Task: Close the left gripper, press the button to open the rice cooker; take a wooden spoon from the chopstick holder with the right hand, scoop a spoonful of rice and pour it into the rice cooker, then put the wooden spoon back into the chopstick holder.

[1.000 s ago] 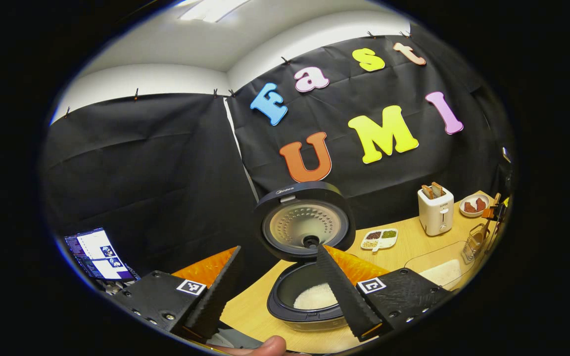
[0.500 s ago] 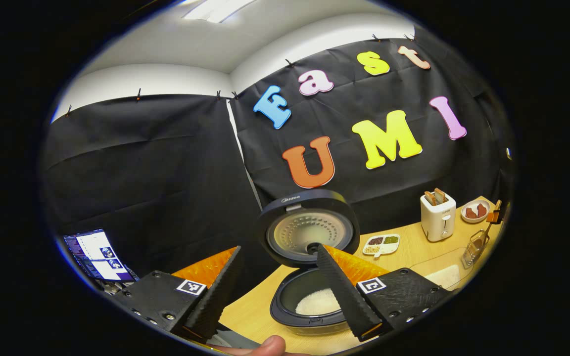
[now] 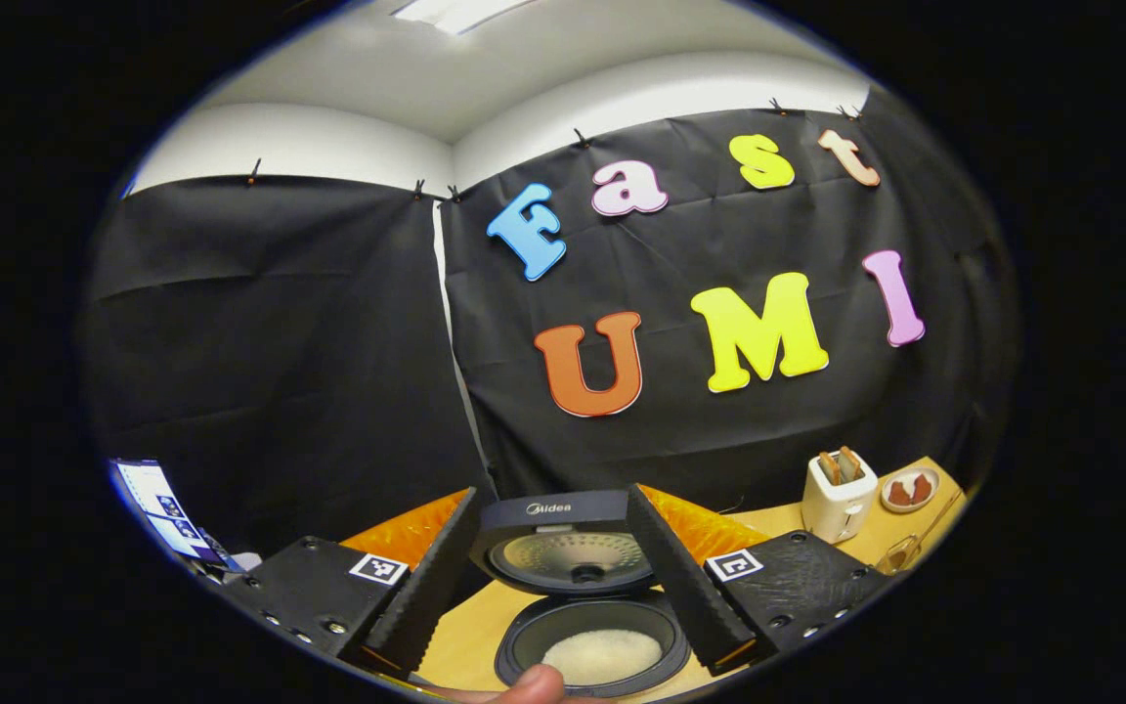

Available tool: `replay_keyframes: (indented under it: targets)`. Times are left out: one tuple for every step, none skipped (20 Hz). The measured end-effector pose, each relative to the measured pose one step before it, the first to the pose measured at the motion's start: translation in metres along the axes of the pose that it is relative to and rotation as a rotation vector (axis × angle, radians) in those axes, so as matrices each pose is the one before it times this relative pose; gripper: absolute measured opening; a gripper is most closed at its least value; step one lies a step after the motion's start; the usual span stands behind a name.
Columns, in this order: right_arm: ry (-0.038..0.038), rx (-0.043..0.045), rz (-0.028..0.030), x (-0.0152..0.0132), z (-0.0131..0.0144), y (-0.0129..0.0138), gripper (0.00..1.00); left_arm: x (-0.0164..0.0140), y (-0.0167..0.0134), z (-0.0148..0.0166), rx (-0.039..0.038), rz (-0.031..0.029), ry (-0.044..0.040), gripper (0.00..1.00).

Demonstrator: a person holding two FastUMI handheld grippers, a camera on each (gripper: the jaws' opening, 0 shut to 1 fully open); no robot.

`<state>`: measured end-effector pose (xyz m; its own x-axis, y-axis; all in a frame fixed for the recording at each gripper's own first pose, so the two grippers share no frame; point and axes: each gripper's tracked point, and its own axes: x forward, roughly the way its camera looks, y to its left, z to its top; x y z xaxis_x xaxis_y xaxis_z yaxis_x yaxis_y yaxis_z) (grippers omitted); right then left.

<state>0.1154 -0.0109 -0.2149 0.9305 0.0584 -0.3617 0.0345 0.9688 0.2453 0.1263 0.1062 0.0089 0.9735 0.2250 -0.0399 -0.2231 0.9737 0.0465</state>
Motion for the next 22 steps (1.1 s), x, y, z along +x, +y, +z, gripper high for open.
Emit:
replay_keyframes:
  targets:
    - [0.00670,-0.00253,0.02347,-0.00810,-0.00069,0.00857,0.96,0.01334,-0.00305,0.00396,-0.04036,-0.02193,0.02433,0.96]
    - [0.00845,-0.00591,0.01011,-0.00821,-0.00085,0.00676,0.96,0.01239,-0.00243,0.00052,-0.03226,-0.02471,0.03538,0.95]
    - [0.00263,-0.01203,0.01144,-0.00623,-0.00165,0.00571,0.96,0.01240,-0.00127,0.00252,-0.02337,-0.02518,0.00431,0.96]
    - [0.00014,-0.01170,0.00472,-0.00612,0.00011,0.00472,1.00,0.01274,0.00031,-0.00189,-0.01674,-0.01058,0.02985,0.96]
    - [0.00847,-0.01348,0.00222,-0.00445,-0.00125,0.00367,0.95,0.01283,-0.00275,-0.00592,-0.03075,-0.01957,0.05044,0.96]
    - [0.00275,-0.01039,0.01365,-0.00408,0.00044,0.00474,1.00,0.01166,0.00134,-0.00212,-0.03246,-0.00393,0.01653,0.96]
    - [-0.00228,-0.00983,0.00045,-0.00282,0.00184,0.00341,1.00,0.00937,0.00720,-0.00296,-0.01860,0.02266,0.02735,0.96]
    - [0.00117,-0.00796,0.00141,-0.00219,0.00207,0.00115,0.96,0.00973,0.00371,0.00174,-0.00050,0.00009,0.00186,0.95]
    - [0.00211,-0.00449,0.00345,-0.00177,-0.00018,0.00214,1.00,0.00592,0.00594,-0.00353,0.00655,0.02580,0.01418,0.95]
    - [-0.00057,-0.00302,0.00539,0.00197,0.00207,-0.00408,1.00,0.00390,0.00181,-0.00669,0.01559,-0.00006,0.02581,0.95]
    - [0.00228,-0.00587,-0.00190,-0.00018,0.00062,0.00148,0.96,0.00150,-0.00118,-0.00873,0.01526,-0.00280,0.03507,0.95]
    - [0.00203,-0.00360,0.00267,-0.00069,-0.00011,0.00160,0.96,0.00073,-0.00057,-0.01080,0.01434,0.00237,0.03116,0.95]
    - [0.00234,0.00248,0.00227,-0.00015,0.00052,0.00216,0.96,0.00242,0.00181,-0.00853,0.02024,0.00630,0.03326,0.95]
    - [0.00278,0.00064,0.00395,-0.00050,0.00075,0.00155,0.96,-0.00043,0.00279,-0.00497,0.01694,0.01263,0.00730,0.95]
    - [0.00280,0.00130,0.00172,-0.00059,-0.00098,0.00164,0.96,0.00209,0.00189,-0.00055,0.02126,0.00434,-0.01302,0.96]
    - [0.00097,-0.00345,0.00208,-0.00098,-0.00101,0.00112,1.00,-0.00299,-0.00006,-0.00343,0.01420,-0.00254,0.00822,0.97]
    - [0.00376,-0.00270,0.00101,-0.00006,-0.00024,0.00055,1.00,-0.00216,-0.00292,0.00066,-0.00872,-0.01114,-0.01020,0.97]
    - [0.00636,-0.00087,-0.00033,-0.00053,-0.00200,-0.00006,0.96,-0.00268,-0.00312,-0.00397,-0.00037,-0.00673,0.01628,1.00]
    - [0.00437,-0.00186,-0.00076,-0.00130,-0.00156,0.00051,1.00,-0.00161,0.00089,-0.00248,0.00433,-0.00460,0.00376,0.97]
    - [0.00613,0.00218,-0.00062,-0.00054,-0.00139,-0.00026,1.00,-0.00252,0.00012,-0.00358,-0.00017,-0.00112,0.00499,0.98]
    - [0.00558,0.00065,-0.00017,-0.00080,-0.00167,-0.00024,1.00,-0.00386,0.00053,-0.00274,-0.00270,0.00030,0.00017,0.98]
    - [0.00214,0.00004,0.00108,-0.00160,-0.00016,0.00004,1.00,-0.00432,0.00019,-0.00605,-0.00533,0.00057,0.00744,0.98]
